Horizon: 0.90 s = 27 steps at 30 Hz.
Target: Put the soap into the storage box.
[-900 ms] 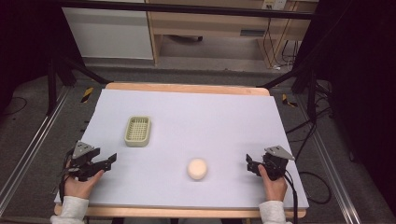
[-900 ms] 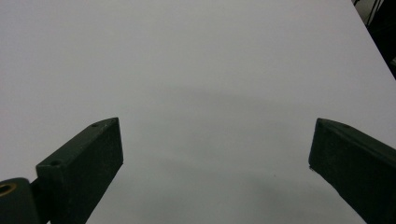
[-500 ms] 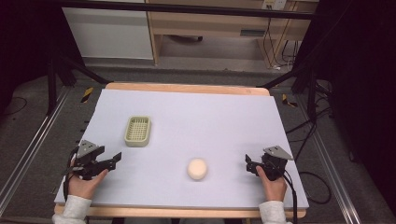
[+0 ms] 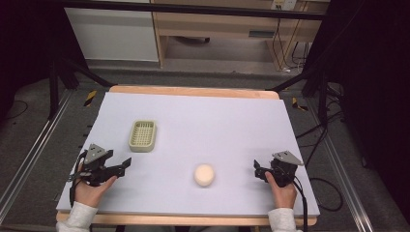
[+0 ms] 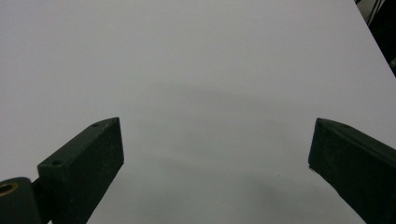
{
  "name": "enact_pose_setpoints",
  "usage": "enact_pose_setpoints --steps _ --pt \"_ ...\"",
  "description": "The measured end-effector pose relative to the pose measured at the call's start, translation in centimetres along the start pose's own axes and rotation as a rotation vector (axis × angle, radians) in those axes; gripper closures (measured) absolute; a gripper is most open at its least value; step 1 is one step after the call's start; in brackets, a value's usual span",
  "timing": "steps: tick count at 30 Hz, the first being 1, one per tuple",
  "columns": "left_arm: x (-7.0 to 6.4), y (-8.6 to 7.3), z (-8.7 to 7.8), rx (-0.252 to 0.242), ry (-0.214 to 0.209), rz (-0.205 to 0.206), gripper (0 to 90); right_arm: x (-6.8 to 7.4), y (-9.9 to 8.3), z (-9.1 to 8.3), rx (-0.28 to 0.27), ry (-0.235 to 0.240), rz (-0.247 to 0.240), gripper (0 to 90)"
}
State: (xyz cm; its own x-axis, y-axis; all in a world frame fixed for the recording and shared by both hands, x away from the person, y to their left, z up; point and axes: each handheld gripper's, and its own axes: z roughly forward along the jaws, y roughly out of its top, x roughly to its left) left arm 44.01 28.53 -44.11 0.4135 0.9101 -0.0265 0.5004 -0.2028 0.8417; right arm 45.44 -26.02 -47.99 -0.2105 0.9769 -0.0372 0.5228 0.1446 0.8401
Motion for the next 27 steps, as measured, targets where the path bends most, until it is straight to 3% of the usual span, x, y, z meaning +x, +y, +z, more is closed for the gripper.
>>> enact_pose_setpoints --steps 27 --pt "-5.2 2.6 2.5 0.022 -0.115 0.094 21.4 0.1 0.0 -0.1 -0.001 0.003 0.003 3.7"
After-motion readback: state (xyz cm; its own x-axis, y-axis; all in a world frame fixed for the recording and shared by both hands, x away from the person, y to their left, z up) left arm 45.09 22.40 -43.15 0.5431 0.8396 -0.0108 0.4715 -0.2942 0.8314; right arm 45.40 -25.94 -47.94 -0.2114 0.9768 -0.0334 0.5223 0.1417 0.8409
